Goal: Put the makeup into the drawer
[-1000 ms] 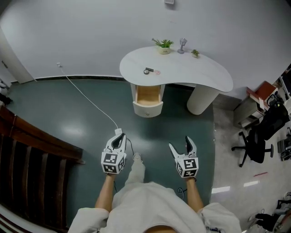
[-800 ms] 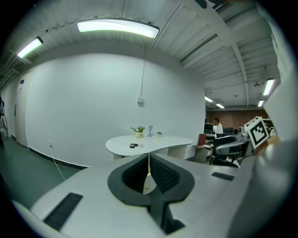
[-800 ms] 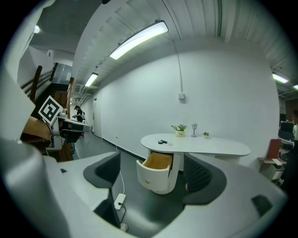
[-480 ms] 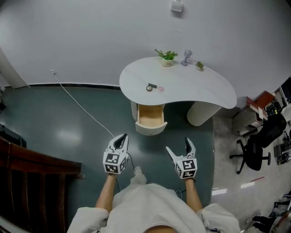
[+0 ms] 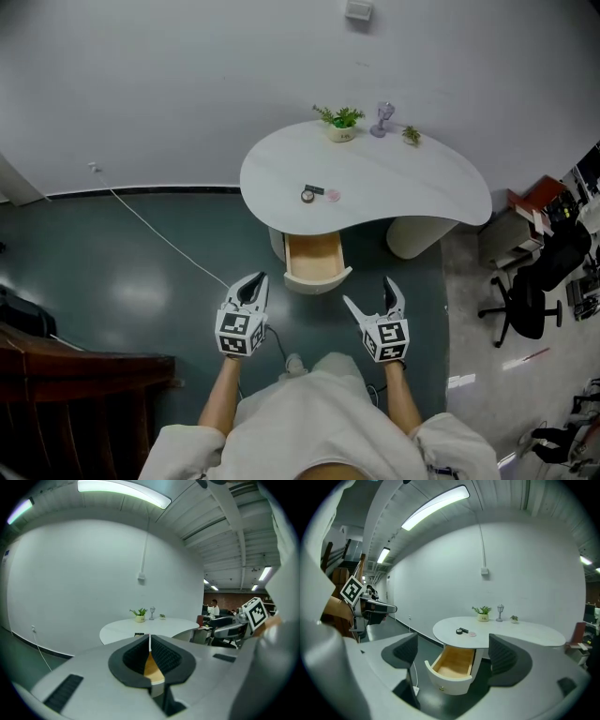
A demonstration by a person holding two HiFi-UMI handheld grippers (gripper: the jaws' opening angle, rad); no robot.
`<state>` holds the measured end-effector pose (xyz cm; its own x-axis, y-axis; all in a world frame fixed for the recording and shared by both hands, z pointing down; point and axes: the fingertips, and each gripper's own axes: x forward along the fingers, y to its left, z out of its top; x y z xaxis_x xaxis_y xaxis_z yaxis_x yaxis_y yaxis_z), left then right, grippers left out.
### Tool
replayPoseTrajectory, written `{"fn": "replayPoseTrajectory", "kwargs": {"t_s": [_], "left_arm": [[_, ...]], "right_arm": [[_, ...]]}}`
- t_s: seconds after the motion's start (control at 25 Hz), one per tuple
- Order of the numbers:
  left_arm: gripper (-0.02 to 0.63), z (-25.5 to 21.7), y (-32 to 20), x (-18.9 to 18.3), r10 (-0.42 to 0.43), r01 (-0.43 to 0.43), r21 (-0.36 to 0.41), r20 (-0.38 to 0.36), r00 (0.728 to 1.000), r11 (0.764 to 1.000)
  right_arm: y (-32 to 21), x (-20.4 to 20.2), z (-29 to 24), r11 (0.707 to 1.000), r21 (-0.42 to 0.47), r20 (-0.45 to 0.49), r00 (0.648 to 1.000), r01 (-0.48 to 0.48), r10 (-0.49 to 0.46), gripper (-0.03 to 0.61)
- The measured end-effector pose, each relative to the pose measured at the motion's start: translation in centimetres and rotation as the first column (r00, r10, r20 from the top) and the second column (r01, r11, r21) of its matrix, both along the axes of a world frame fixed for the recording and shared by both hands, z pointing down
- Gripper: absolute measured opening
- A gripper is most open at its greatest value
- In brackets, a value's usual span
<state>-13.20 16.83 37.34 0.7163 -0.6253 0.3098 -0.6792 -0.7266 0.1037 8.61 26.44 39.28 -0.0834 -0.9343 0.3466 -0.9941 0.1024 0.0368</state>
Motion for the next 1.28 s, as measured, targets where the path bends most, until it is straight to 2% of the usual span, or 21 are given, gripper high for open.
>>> {"fn": "replayPoseTrajectory", "kwargs": {"t_s": [0.24,0.48,0.84,1.28], "left_arm": [[0.017,0.5,-2.9,0.0,0.002,-0.002,-0.007,0.01,1.0,1.0],[0.017,1.0,-6.1,0.6,-0.035,0.035,-0.013,0.016,0.999,0.999],[0.017,1.0,-11.7,4.0,-0.107,0.108,-0.017,0.052,0.993,0.994],[0.017,0.3,-17.1,8.5,-0.225,0.227,-0.011,0.09,0.97,0.974]], "right_arm": [[-3.2,0.1,0.6,1.0,-0.011,0.001,1.0,0.008,-0.008,0.454],[-7.2,1.0,1.2,0.999,-0.009,0.014,0.999,0.042,-0.042,0.454],[-15.0,4.6,2.0,0.993,-0.009,0.047,0.992,0.114,-0.113,0.453],[-22.7,10.0,2.5,0.973,-0.01,0.079,0.97,0.23,-0.228,0.446]]}}
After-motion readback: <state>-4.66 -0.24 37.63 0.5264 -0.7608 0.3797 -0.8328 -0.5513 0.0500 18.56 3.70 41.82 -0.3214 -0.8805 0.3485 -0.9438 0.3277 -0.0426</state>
